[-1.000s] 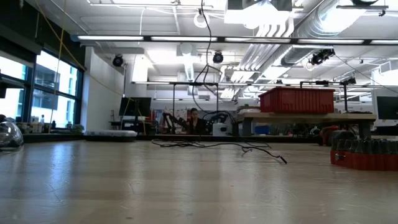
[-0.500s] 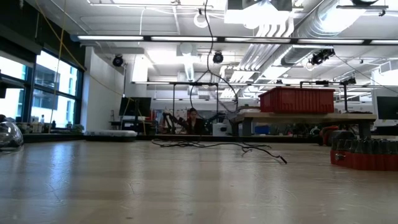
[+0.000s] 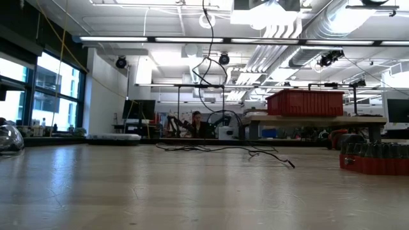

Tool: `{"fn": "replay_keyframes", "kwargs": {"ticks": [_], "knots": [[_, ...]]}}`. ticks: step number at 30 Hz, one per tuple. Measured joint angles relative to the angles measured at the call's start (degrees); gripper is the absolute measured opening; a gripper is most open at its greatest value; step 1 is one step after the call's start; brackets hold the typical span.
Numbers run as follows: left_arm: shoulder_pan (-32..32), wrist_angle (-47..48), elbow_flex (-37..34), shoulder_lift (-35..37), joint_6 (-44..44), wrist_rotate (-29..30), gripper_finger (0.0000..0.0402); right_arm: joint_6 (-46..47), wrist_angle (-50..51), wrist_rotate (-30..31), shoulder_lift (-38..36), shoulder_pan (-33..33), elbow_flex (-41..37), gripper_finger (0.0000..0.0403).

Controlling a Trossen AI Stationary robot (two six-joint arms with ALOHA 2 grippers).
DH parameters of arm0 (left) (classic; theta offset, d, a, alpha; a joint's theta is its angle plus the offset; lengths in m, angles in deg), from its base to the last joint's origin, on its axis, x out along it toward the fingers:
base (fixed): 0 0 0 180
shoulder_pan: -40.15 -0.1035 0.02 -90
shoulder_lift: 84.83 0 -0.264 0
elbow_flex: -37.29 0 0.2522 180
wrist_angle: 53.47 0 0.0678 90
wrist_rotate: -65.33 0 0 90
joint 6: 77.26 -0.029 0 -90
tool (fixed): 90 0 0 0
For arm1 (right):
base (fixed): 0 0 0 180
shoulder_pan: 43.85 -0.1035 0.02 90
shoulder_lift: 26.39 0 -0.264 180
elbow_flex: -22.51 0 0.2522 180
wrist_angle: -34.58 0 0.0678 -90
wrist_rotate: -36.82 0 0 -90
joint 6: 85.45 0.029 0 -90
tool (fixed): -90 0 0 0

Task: Coil cords
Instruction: Coil the black wire into the spool

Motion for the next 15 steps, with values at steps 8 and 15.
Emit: {"fn": "replay_keyframes", "kwargs": {"ticks": [8, 15], "knots": [[2.4, -0.79, 0.15, 1.83, 0.77, 3.86, 0.0, -1.16, 1.9, 1.61, -0.36, 1.02, -0.13, 0.0], [3.54, 2.97, 0.13, 1.63, 5.21, 3.75, 0.0, -1.39, -0.67, 3.39, -0.38, 1.75, -0.13, 0.0]]}}
